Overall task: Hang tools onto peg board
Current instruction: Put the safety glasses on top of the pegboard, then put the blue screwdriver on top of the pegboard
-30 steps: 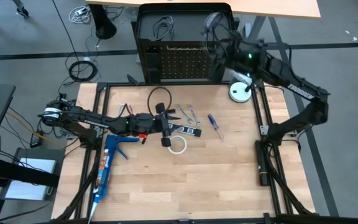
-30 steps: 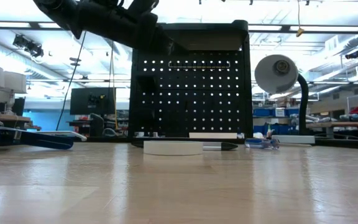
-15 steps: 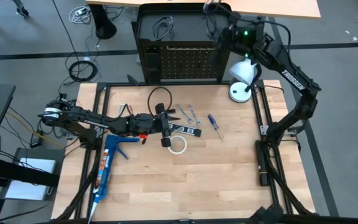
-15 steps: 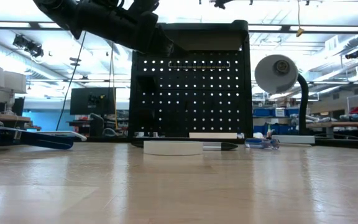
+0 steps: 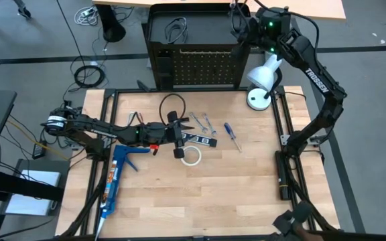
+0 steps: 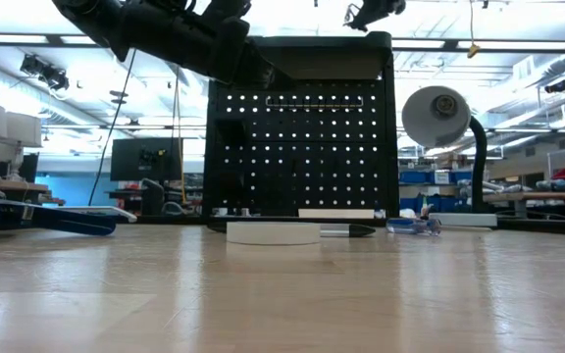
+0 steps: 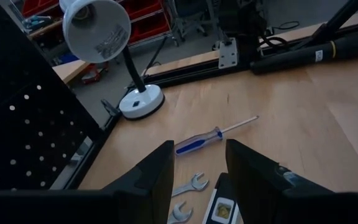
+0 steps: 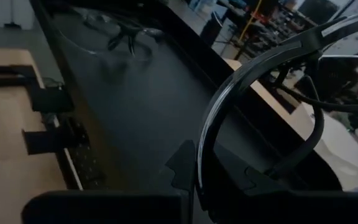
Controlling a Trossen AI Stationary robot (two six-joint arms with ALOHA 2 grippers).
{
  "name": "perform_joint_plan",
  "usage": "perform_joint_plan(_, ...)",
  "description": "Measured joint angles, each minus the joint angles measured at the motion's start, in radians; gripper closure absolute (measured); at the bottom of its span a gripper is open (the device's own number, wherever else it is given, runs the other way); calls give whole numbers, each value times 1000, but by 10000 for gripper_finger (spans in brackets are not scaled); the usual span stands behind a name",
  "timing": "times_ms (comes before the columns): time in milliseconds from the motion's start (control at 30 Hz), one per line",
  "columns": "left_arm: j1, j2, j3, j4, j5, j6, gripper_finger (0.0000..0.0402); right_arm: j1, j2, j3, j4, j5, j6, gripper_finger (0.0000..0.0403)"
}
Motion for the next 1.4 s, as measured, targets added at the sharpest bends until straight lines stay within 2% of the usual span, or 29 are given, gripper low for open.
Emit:
perform_joint_plan(133, 0, 0, 0, 0, 0, 0, 250, -5, 0, 0, -16, 0, 16, 351)
perform_joint_plan(333, 0, 0, 0, -3, 0, 0, 250, -5, 0, 0, -30, 64, -14, 308)
perform_joint_plan(500, 0, 0, 0, -3, 0, 0, 250, -5, 0, 0, -40, 70, -17, 278)
perform_joint_plan(833, 0, 0, 0, -4, 0, 0, 250, 71, -45, 0, -5, 106, -46, 268)
perform_joint_plan(967, 0, 0, 0, -19, 0, 0, 250, 153, -99, 0, -86, 106, -35, 265)
perform_joint_plan(1133, 0, 0, 0, -54, -35, -1, 250, 336, -177, -35, -272, 123, 42, 268)
perform_joint_plan(1267, 0, 0, 0, -58, -78, -1, 250, 507, -260, -177, -323, 230, 157, 269)
perform_joint_plan(1400, 0, 0, 0, -52, -86, 0, 250, 670, -381, -435, -207, 294, 263, 270)
